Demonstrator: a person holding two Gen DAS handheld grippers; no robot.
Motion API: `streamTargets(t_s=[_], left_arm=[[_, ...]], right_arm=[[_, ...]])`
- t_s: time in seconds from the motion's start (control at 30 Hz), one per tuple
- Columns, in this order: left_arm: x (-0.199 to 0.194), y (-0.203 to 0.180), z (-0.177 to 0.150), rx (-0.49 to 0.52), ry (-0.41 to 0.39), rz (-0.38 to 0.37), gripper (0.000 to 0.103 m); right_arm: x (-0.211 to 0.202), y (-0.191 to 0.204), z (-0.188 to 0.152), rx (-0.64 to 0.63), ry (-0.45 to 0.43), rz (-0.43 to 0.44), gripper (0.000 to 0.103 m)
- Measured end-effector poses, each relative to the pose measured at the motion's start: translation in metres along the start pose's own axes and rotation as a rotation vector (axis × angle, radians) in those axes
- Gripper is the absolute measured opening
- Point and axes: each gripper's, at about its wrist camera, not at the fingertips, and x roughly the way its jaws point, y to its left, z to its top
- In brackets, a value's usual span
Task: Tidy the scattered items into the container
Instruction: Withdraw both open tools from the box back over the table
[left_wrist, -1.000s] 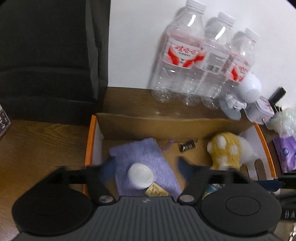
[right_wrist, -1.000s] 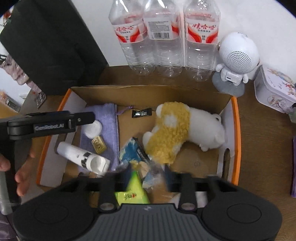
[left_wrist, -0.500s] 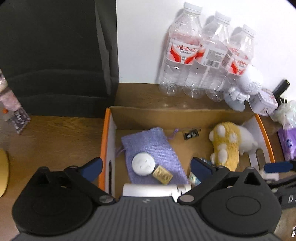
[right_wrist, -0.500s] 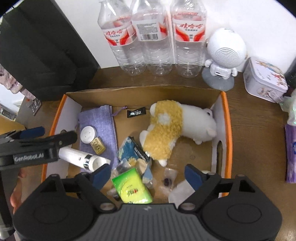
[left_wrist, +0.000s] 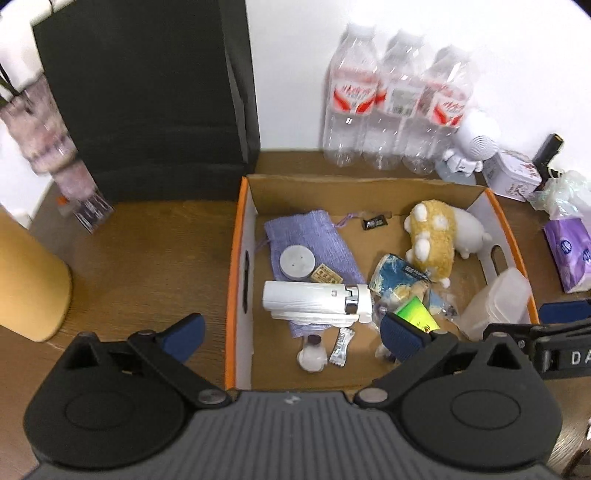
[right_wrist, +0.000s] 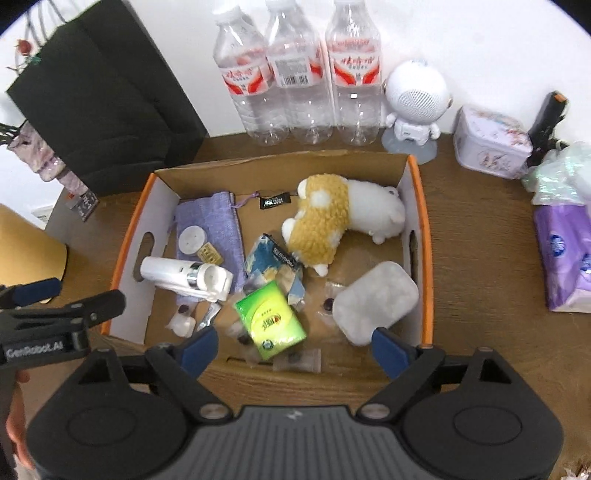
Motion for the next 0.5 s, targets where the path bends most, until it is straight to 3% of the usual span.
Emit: streamTargets(t_s=[0.5], left_arm=[[-0.094,-0.015,-0.064,0.016,-0.092,-0.023,0.103]], right_arm=[[-0.079,0.023,-0.068,-0.041,-0.121,-0.006,0.092]])
